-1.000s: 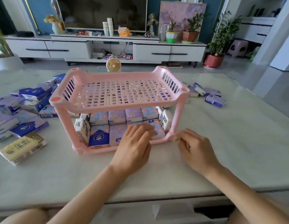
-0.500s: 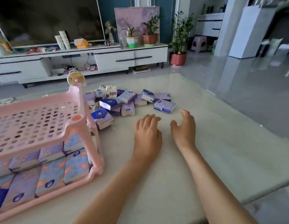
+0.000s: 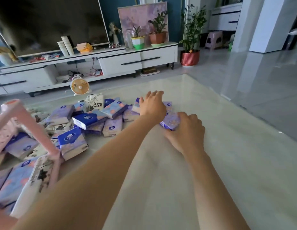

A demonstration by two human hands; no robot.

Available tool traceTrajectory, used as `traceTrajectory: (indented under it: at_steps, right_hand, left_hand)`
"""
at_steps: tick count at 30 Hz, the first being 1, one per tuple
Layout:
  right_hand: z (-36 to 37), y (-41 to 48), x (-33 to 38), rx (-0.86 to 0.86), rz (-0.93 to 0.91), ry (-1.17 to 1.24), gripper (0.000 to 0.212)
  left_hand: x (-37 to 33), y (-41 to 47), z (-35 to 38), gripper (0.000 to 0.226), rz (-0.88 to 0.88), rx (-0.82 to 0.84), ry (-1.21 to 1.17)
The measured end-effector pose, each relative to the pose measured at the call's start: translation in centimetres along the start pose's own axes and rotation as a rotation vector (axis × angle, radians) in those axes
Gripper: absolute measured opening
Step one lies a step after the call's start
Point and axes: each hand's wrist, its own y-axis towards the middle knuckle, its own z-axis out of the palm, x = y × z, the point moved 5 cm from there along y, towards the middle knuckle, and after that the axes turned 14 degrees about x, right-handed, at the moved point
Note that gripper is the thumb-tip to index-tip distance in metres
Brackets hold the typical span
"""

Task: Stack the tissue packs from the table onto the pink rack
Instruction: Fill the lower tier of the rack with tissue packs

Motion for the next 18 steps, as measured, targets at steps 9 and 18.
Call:
traceTrajectory:
  at_steps: [9,18]
  right_hand:
    - [-1.1,0.5,-2.3,-0.103,0.130,0.251,0.057]
    - [-3.1,-8.1,-0.6,-0.315,0.060,0.533,0.060]
  left_hand:
    - [-1.6,2.4,1.0,0.028,-0.020,0.266,0.263]
    - [-4.6,-15.7,-2.6,0.050,0.075,-0.144,-0.201]
